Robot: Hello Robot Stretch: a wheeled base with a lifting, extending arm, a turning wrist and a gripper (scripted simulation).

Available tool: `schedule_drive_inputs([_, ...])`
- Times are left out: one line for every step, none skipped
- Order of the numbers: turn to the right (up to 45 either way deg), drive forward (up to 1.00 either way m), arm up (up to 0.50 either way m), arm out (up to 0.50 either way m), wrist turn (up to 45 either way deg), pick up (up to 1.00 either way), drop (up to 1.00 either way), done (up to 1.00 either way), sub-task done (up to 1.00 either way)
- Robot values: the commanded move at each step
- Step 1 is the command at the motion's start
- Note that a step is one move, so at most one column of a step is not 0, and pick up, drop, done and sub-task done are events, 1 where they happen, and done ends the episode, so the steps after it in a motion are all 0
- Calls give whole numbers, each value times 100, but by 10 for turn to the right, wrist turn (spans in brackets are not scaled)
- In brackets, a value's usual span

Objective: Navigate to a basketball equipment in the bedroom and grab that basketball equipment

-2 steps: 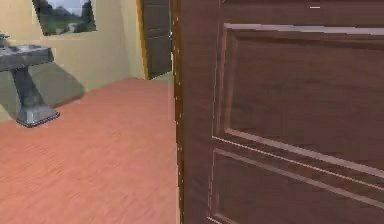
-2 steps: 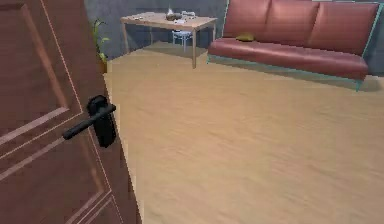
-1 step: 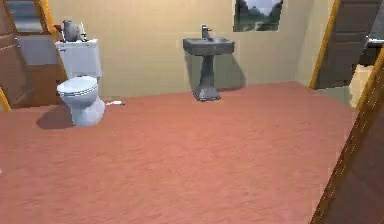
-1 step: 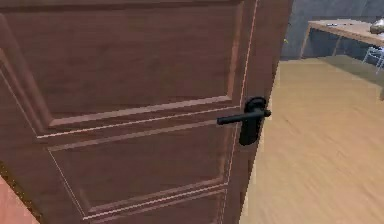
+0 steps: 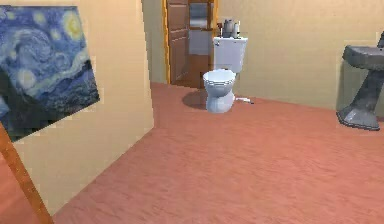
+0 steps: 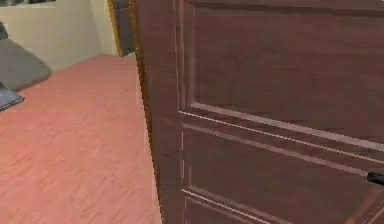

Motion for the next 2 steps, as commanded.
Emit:
schedule_drive_inputs([0,100,0,0,0,0,0,0,0])
schedule_drive_inputs([0,100,0,0,0,0,0,0,0])
